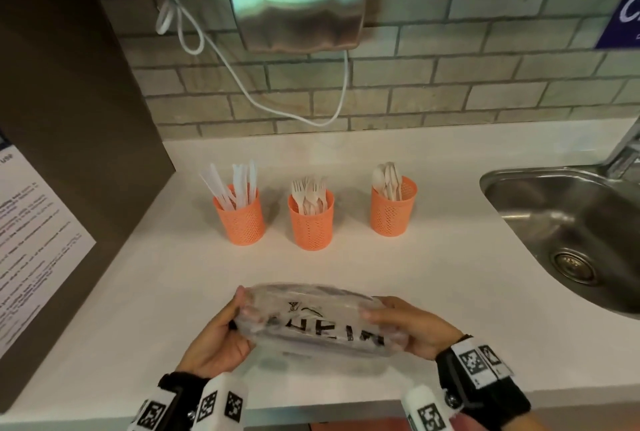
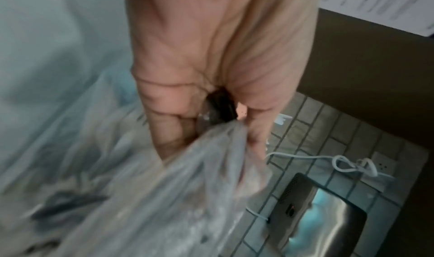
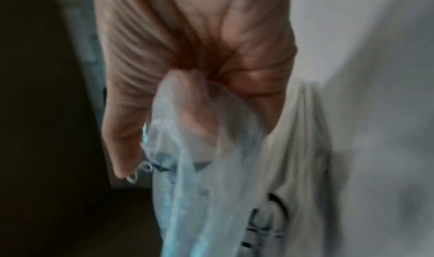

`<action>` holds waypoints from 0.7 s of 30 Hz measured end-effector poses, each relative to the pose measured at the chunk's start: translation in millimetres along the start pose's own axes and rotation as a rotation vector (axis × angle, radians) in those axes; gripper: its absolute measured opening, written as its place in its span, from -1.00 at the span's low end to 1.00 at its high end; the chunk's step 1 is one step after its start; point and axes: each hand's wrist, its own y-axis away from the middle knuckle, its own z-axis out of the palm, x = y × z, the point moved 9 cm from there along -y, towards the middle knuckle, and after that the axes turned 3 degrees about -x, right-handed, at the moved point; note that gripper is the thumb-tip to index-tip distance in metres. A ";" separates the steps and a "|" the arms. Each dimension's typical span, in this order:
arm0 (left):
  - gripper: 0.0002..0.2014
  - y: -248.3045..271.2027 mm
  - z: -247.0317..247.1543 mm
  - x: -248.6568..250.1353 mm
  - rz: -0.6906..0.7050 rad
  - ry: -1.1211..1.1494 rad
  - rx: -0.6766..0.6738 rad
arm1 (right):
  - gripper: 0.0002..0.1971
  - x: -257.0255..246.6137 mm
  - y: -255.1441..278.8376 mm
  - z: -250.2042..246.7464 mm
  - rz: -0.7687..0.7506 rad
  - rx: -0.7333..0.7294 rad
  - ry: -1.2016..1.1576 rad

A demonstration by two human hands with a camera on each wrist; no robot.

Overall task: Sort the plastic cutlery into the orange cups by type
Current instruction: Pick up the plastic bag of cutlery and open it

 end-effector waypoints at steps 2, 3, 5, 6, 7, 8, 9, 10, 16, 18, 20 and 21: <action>-0.43 -6.9 0.2 -11.1 -0.122 0.084 0.080 | -0.24 3.4 -1.2 -5.6 0.005 0.038 0.254; -0.41 -8.5 0.3 -15.9 -0.161 0.121 0.100 | -0.19 4.2 -2.4 -8.8 0.000 0.059 0.268; -0.50 -5.8 6.0 -14.9 -0.147 0.098 0.196 | -0.14 0.5 -3.1 -23.6 -0.065 0.165 0.175; -0.57 -1.4 10.4 -7.7 -0.108 -0.004 0.250 | -0.20 -7.1 1.9 -31.1 -0.133 0.256 0.161; -0.59 3.7 10.3 3.4 -0.042 -0.178 0.320 | -0.34 -15.4 8.3 -36.7 -0.224 0.353 0.197; -0.59 10.8 5.8 18.8 0.062 -0.407 0.435 | -0.48 -24.6 18.4 -40.2 -0.325 0.472 0.315; -0.54 22.1 5.4 38.7 0.206 -0.650 0.551 | -0.56 -36.2 33.8 -38.7 -0.434 0.628 0.482; -0.44 35.3 12.8 56.4 0.368 -0.887 0.624 | -0.57 -45.4 49.2 -30.7 -0.534 0.747 0.667; -0.84 55.9 72.7 38.0 0.724 -1.715 0.360 | -0.74 -35.7 58.1 29.8 -0.664 0.698 1.146; -0.64 44.5 65.0 26.7 0.596 -1.807 0.337 | -0.86 -27.2 43.8 32.1 -0.563 0.619 1.218; -0.37 33.9 52.7 27.1 0.436 -1.842 0.399 | -0.94 -23.4 33.0 30.0 -0.430 0.574 1.219; -0.39 31.0 49.9 30.3 0.383 -1.841 0.436 | -0.86 -23.3 29.0 28.6 -0.372 0.568 1.218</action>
